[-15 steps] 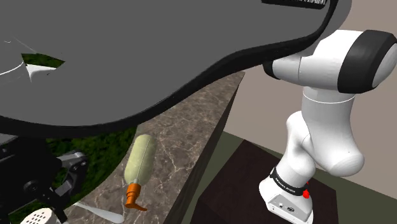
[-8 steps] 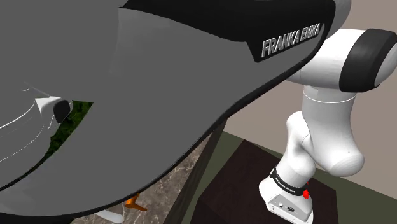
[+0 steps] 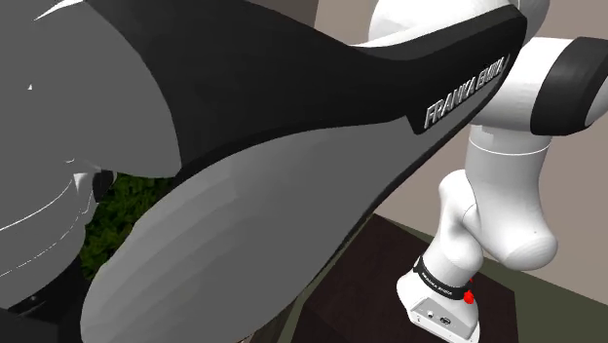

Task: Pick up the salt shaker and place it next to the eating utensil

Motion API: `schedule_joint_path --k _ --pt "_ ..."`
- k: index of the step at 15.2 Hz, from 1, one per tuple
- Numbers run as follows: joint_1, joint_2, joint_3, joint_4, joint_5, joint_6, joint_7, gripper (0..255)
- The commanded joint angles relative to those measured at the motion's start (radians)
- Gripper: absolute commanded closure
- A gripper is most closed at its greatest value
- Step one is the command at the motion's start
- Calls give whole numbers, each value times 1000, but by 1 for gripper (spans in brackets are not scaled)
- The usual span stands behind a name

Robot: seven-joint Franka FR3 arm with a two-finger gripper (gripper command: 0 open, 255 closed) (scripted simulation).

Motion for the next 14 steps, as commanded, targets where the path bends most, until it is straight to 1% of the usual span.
schedule_joint_path --k 1,7,14 --pt "-6 69 -19 -18 -2 -16 4 255" --pt "2 88 -37 -68 -6 54 7 255" --pt "15 86 -54 -71 2 59 3 255"
